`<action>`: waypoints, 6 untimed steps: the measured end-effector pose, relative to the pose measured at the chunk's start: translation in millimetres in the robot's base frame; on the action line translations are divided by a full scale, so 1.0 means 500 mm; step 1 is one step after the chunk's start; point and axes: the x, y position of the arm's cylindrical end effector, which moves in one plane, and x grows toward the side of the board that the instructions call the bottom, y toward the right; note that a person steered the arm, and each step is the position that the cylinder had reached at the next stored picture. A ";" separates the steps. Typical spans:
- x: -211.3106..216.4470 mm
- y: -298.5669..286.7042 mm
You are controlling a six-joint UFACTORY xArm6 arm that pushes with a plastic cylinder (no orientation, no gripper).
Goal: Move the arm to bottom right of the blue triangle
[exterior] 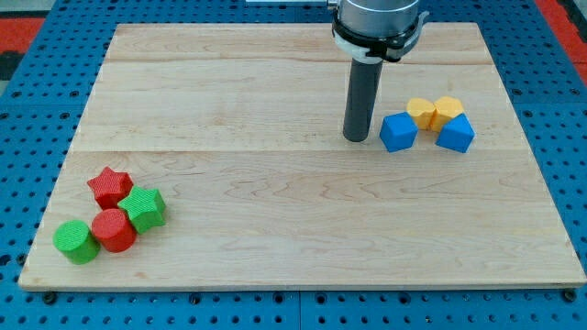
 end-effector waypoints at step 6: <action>0.032 0.434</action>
